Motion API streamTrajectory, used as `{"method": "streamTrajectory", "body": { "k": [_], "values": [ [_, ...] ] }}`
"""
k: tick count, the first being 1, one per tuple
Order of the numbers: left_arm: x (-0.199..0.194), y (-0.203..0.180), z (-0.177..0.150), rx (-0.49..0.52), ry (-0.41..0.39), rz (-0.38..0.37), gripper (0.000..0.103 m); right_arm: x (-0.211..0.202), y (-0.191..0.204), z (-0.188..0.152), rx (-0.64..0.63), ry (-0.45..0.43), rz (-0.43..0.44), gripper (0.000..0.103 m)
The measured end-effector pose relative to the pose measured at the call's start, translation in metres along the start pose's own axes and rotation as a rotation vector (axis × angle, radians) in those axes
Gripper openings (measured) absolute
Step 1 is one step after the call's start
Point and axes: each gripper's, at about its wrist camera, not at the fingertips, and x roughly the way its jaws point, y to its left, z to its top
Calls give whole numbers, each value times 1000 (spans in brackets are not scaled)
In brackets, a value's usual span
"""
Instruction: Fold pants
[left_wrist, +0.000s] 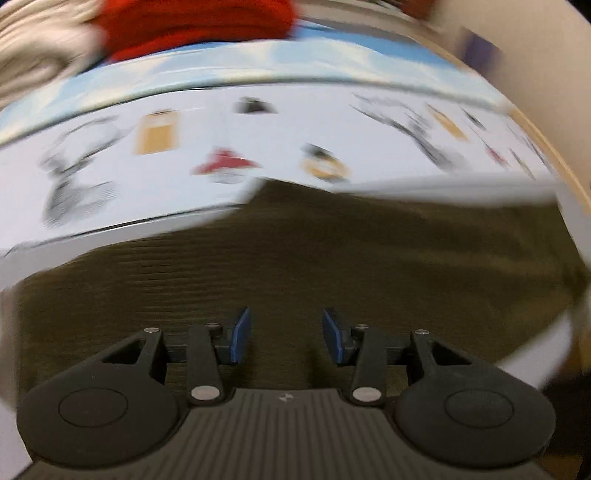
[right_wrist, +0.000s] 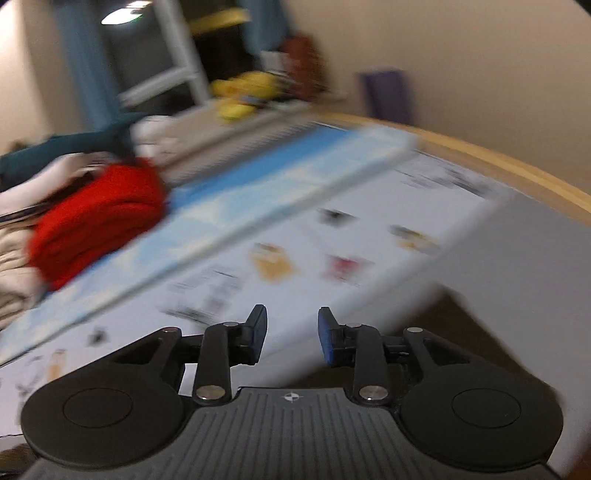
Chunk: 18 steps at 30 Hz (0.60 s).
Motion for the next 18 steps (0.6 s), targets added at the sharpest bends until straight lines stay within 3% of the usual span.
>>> {"method": "streamTrajectory", "body": {
  "k": [3,5,7,9,11,14,18],
  "values": [
    [9,-36,-9,158,16,-37,47,-9,-68,-18,100,81,-105,32],
    [16,-51,-14,232,29,-71,48,-12,-99,-24,173,103,-117,35],
    [34,-59,-23,281,112,-55,49,-14,-129,-30,206,122,-162,42],
    [59,-62,-36,318,251,6,50,-8,-153,-36,267,149,-212,43],
    [61,-65,-39,336,246,19,51,-3,-173,-43,374,182,-204,48],
    [61,-61,-38,277,247,7,52,10,-185,-54,506,247,-164,52],
    [62,-62,-42,281,239,12,56,24,-182,-61,562,303,-157,52]
  ]
}}
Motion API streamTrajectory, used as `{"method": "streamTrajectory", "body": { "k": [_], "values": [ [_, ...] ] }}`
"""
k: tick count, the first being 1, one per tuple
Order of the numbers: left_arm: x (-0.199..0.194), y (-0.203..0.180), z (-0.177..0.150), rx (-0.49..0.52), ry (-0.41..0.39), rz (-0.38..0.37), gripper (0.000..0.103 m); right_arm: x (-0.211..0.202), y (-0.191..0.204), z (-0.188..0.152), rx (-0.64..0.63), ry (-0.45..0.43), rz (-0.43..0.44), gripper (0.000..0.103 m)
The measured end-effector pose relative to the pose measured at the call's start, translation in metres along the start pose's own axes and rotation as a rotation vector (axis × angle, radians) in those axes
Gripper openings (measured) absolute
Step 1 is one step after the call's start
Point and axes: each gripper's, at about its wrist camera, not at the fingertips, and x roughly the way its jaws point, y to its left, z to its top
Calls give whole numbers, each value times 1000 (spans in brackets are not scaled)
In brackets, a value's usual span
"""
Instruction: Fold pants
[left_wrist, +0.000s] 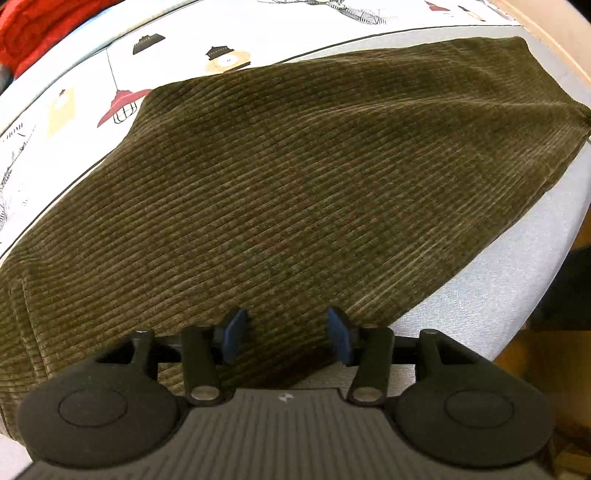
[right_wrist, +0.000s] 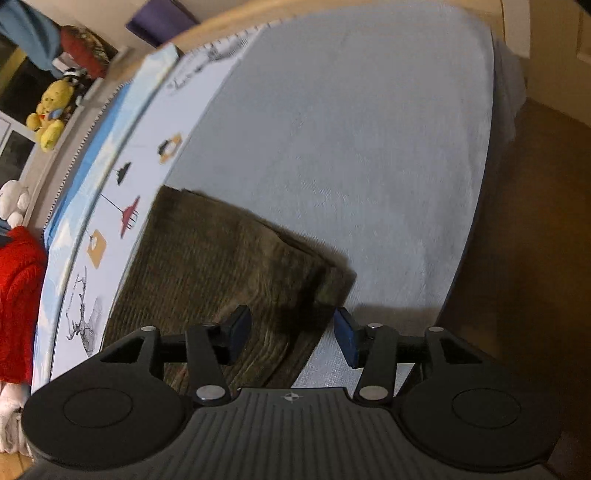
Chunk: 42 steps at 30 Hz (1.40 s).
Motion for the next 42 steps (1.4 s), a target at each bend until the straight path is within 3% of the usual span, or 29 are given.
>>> {"method": "streamTrajectory", "body": {
  "k": [8,10,13,16,19,21,22,25,30,32,33,34,39,42],
  "values": [
    [-6,-1,1,34,-26,13,57,21,10,7,12,5,-40,52],
    [-6,0,1,43,-30,13,57,21,12,8,-4,-4,-49,30],
    [-6,4,1,43,-34,9,57,18,15,9,-30,-23,-30,18],
    [-9,8,1,39,-51,8,57,5,22,15,-66,-100,-3,15],
    [-15,10,0,39,-73,-4,57,-9,22,22,-70,-212,-27,15],
    [-18,11,-1,45,-84,-13,57,-9,17,28,-65,-230,-59,16],
    [-19,12,-2,55,-71,19,57,-4,15,30,-63,-214,-69,20],
    [-23,18,-3,49,-89,5,57,10,9,32,-86,-139,-128,39],
    [-33,20,-2,11,-122,-1,57,18,-4,33,-46,-105,-122,43],
    [-37,21,-1,-4,-135,-1,57,19,-1,34,-54,-116,-115,38],
    [-39,22,-1,-11,-143,0,57,21,3,36,-60,-120,-107,23],
    [-42,23,-1,-20,-152,2,57,19,5,36,-64,-127,-92,16],
    [-65,31,-4,-120,-229,9,57,-16,41,22,-134,-266,-63,12],
    [-78,37,-8,-193,-277,9,57,-57,111,-19,-414,-437,-1,12]
  ]
}}
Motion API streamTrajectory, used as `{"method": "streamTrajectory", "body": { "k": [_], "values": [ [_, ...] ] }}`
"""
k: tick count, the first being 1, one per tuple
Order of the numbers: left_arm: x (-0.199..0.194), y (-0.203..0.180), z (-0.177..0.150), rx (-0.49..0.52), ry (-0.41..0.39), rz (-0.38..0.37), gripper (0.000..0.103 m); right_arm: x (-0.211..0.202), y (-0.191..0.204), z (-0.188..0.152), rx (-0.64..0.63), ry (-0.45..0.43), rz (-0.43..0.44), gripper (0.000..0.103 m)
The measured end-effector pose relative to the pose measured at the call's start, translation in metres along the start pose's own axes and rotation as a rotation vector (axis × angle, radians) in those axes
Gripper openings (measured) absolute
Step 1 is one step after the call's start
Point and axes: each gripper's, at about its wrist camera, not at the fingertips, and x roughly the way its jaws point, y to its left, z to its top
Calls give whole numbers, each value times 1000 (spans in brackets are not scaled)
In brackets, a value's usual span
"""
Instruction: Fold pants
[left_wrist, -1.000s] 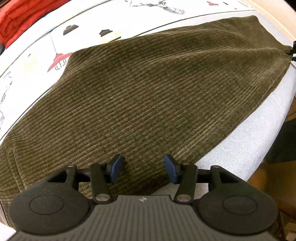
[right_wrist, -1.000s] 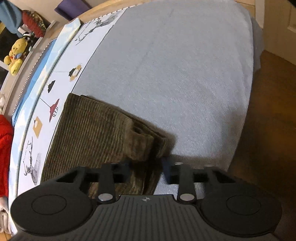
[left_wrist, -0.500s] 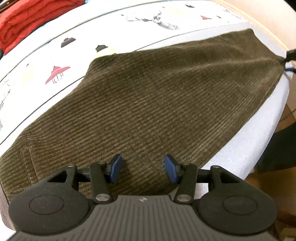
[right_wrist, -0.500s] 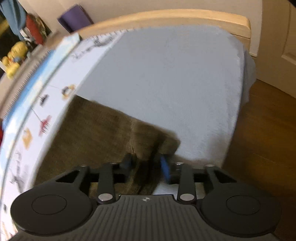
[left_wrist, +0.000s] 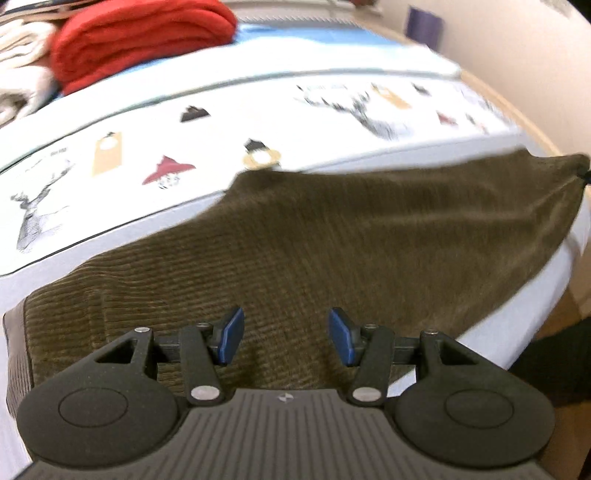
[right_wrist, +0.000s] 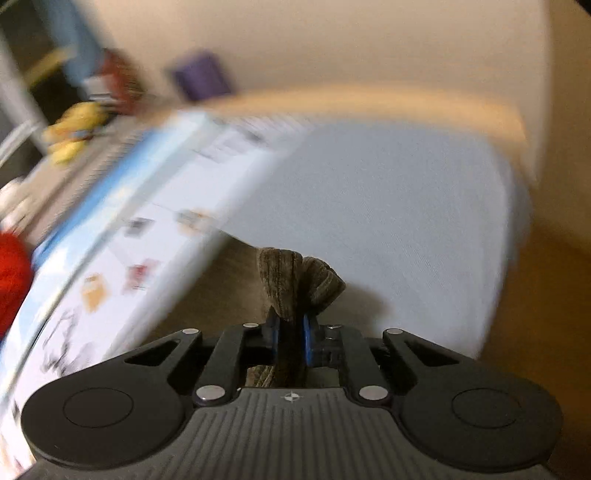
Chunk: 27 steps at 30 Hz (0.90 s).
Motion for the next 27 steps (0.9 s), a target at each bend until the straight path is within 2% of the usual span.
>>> {"method": "streamTrajectory", "body": {
  "k": [2,4,7,8,10,13,14,15,16,18,19,22,27],
  "values": [
    [-5,4,0,-36,-18,14,57,-38,60,-7,-196,-122,110,12],
    [-7,11,-1,-68,-20,38,57,-78,127,-32,-402,-218,267,12],
    [-7,26,0,-133,-9,74,57,-120,202,-91,-650,-252,483,13],
    [-7,32,0,-157,-5,80,57,-128,223,-114,-729,-227,552,14],
    [-7,42,0,-202,3,77,57,-133,258,-165,-891,-107,679,25],
    [-7,52,-1,-225,13,72,57,-124,278,-231,-1071,181,879,31],
    [-8,53,-2,-227,14,73,57,-125,282,-244,-1140,244,902,31],
    [-8,54,-3,-228,15,71,57,-129,284,-255,-1224,259,927,30],
    [-8,55,-3,-229,15,69,57,-134,283,-258,-1258,221,947,31],
    [-6,57,-2,-228,14,66,57,-131,284,-249,-1227,188,925,38],
    [-6,59,-2,-230,15,67,57,-123,286,-242,-1185,192,894,43],
    [-1,63,-2,-237,26,76,57,-95,286,-231,-1102,219,783,48],
    [5,64,-1,-237,41,79,57,-76,300,-251,-1158,355,811,49]
  ]
}}
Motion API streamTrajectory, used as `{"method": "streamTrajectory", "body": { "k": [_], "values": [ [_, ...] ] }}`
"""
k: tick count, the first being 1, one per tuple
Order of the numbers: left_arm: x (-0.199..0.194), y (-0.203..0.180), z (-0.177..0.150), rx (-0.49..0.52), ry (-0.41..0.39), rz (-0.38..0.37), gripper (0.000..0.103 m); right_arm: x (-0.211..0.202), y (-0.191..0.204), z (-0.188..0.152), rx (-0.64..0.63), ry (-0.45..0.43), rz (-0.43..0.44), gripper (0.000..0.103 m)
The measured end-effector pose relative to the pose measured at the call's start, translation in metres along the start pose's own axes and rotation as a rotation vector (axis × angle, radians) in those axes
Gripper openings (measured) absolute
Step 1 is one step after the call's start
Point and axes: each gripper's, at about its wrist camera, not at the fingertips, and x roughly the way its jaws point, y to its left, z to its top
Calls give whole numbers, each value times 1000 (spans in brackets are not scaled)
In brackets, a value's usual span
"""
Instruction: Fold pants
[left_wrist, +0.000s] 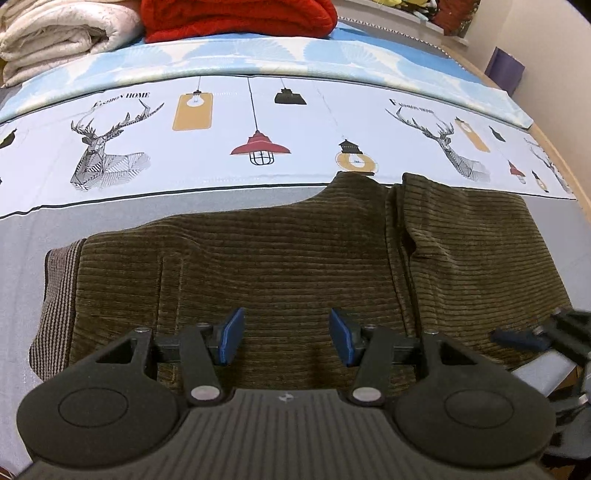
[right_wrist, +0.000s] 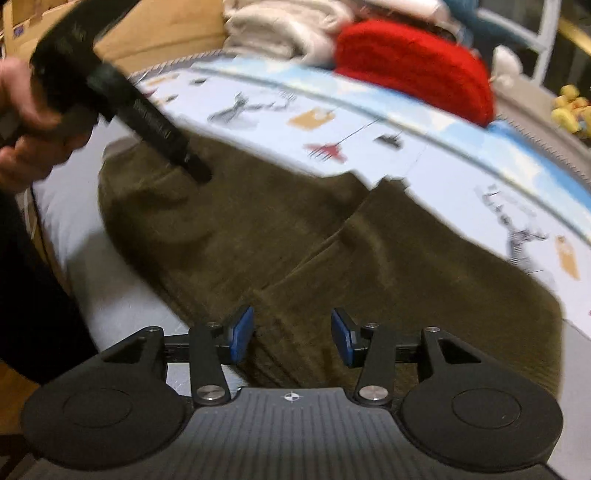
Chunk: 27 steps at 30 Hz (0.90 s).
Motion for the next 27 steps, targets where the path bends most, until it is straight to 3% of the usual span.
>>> {"method": "streamTrajectory", "body": {
  "k": [2,4,5,6,8,12,14,17,19,21,23,26,27],
  "values": [
    [1,-2,0,7,4,-1,57,5,10,-5,-40,35,28,49],
    [2,-3,0,14,5,-1,57,9,28,-9,-103,35,-9,46],
    [3,-4,0,14,5,0,57,7,27,-6,-102,31,-5,39],
    [3,-4,1,11,5,-1,57,3,25,-4,-75,15,26,14],
    [3,-4,2,4,2,-8,57,-7,27,-2,-89,-33,45,14],
    [7,-8,7,-4,8,-29,57,5,39,-17,-204,72,107,16],
    [10,-14,11,-10,14,-44,57,-4,41,-15,-218,44,92,18],
    [14,-26,16,-5,13,-75,57,-30,18,0,-52,-53,121,19],
    [17,-37,19,8,12,-94,57,-53,-3,4,78,-144,125,26],
    [21,-50,22,30,10,-112,56,-63,-20,0,170,-164,115,32],
    [26,-63,25,55,15,-138,56,-58,-31,-10,192,-92,78,33],
    [32,-87,22,137,45,-216,55,-33,-30,-32,103,137,24,33],
    [34,-95,19,180,65,-249,55,-33,-29,-38,79,149,5,33]
  ]
}}
